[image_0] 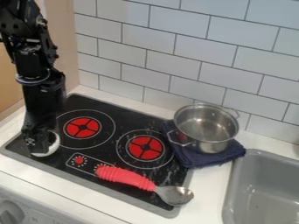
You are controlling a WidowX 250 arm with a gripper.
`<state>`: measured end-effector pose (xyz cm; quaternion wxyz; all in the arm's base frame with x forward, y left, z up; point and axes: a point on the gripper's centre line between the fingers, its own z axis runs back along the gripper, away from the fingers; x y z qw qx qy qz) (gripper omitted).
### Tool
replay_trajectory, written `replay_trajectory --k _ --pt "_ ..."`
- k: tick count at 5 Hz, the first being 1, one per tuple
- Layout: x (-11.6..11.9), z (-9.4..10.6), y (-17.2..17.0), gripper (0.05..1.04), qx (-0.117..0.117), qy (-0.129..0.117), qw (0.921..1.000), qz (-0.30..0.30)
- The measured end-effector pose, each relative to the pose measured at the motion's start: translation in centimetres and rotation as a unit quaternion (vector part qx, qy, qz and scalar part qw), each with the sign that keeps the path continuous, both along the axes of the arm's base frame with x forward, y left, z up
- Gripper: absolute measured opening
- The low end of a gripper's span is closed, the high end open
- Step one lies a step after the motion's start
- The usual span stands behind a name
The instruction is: Move the white object to the left top corner of the burner
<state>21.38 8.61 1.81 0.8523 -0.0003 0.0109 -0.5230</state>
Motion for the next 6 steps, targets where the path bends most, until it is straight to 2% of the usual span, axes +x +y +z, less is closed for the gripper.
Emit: replay_trajectory --k 1,2,3,4,5,6 --pt "0.1 0.0 0.1 0.478 0.004 -0.001 1.0000 -0.002" --pt "0.1 0.1 0.5 0.251 0.008 -0.003 1.0000 0.001" --pt "0.1 0.1 0.7 0.192 0.010 -0.003 0.9999 0.003" --pt "0.1 0.1 0.6 0.182 0.009 -0.001 1.0000 0.002" --pt "-0.2 0.2 0.6 0.182 -0.004 0.003 1.0000 0.005" --pt "-0.1 1.5 0.1 0.182 -0.013 -0.014 0.9998 0.001"
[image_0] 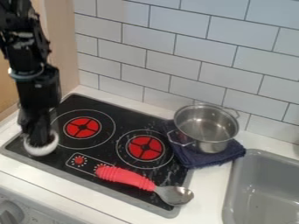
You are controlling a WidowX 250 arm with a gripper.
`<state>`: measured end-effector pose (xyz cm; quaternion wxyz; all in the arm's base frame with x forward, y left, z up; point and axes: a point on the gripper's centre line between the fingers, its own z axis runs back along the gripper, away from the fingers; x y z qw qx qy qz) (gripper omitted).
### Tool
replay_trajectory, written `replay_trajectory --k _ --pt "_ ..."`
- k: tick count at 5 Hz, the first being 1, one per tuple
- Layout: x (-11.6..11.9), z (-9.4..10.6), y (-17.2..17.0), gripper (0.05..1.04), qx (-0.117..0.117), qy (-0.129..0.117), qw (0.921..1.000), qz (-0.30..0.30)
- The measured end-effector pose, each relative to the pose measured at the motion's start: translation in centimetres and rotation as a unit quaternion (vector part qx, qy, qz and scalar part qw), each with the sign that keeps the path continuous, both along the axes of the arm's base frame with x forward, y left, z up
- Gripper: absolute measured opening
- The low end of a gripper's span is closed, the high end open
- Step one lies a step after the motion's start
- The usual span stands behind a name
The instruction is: Move the white object to the left top corner of the burner
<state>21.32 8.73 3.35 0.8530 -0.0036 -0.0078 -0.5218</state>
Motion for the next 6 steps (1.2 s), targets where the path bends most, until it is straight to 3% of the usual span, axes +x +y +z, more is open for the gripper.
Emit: replay_trajectory --k 1,2,3,5,6 --pt "0.6 0.6 0.1 0.182 0.003 -0.013 0.9999 0.002" --pt "3.2 2.2 0.7 0.182 0.008 -0.056 0.9983 0.008" --pt "5.6 3.1 1.2 0.182 0.011 -0.083 0.9964 0.006" --pt "10.9 2.6 2.9 0.182 0.008 -0.105 0.9944 0.012" --pt "12.3 1.1 3.6 0.182 0.012 -0.098 0.9950 0.016"
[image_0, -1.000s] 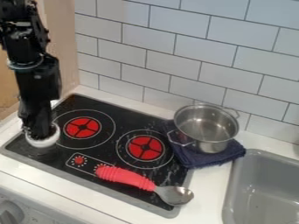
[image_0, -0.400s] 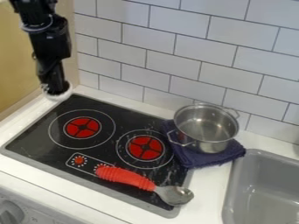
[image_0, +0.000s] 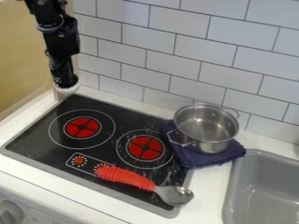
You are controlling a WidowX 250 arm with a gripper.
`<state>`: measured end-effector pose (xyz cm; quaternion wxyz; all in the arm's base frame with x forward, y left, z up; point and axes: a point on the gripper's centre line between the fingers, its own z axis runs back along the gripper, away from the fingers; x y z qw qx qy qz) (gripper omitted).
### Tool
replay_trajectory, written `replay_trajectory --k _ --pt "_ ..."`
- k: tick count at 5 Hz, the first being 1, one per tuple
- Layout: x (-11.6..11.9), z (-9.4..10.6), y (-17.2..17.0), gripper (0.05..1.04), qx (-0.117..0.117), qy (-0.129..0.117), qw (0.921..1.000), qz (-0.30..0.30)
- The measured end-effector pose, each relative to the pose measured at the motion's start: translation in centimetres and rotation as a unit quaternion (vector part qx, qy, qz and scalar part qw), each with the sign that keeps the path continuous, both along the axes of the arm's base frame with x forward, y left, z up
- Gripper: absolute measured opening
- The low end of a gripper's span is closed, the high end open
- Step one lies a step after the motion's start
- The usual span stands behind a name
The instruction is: Move the white object to the left top corner of the burner
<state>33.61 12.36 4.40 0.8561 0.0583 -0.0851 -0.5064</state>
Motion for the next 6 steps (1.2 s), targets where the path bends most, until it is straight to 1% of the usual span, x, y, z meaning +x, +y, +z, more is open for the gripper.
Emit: replay_trajectory --k 1,2,3,4,5,6 --pt "0.66 -1.62 0.09 0.181 0.002 0.015 0.9999 -0.003" --pt "1.51 -2.31 0.27 0.175 0.001 0.017 0.9999 -0.001" --pt "1.59 -2.33 0.30 0.228 0.003 0.018 0.9998 -0.006" --pt "1.34 -2.31 0.24 0.504 0.002 0.025 0.9996 -0.009" --pt "1.09 -2.35 0.27 0.821 0.003 0.033 0.9994 -0.007" --pt "1.16 -2.34 0.11 1.019 -0.002 0.031 0.9995 -0.010"
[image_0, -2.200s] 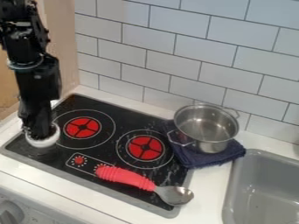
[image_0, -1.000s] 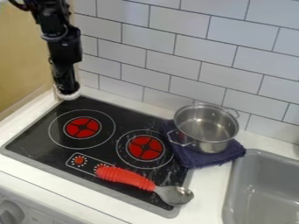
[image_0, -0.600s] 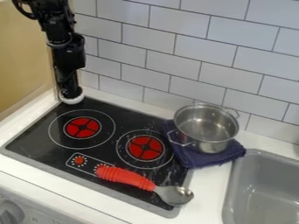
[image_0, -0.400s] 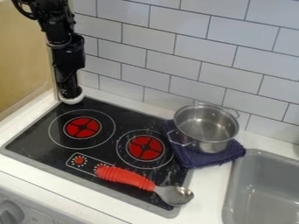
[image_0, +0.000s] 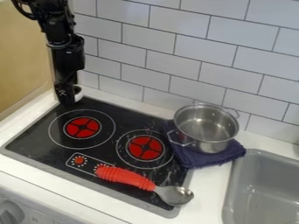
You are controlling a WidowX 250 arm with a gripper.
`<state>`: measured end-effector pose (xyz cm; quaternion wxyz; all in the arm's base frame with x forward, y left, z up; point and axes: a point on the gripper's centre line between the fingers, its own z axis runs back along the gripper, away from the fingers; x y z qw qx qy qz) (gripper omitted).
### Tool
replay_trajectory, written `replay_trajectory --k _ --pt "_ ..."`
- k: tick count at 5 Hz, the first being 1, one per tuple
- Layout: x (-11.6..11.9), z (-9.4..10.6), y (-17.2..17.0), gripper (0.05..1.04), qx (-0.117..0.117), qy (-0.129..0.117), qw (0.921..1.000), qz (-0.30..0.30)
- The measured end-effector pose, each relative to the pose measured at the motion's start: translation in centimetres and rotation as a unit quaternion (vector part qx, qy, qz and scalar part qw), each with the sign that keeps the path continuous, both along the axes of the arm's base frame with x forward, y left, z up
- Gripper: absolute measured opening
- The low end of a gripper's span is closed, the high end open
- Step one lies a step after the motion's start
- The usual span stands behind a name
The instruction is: Move the white object to the left top corner of the burner
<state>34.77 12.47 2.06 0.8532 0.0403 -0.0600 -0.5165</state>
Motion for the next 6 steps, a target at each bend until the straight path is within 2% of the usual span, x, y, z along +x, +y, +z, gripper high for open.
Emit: replay_trajectory --k 1,2,4,5,6 --pt "-0.3 -0.2 -0.5 1.008 -0.013 0.002 0.9999 -0.002" --pt "-0.5 1.6 -0.8 0.999 -0.011 -0.015 0.9998 -0.007" --pt "-1.8 6.9 -1.8 0.999 -0.009 -0.074 0.9967 -0.032" --pt "-3.2 9.8 -2.4 0.999 -0.006 -0.099 0.9936 -0.054" --pt "-4.8 12.3 -2.5 0.999 0.011 -0.120 0.9897 -0.077"
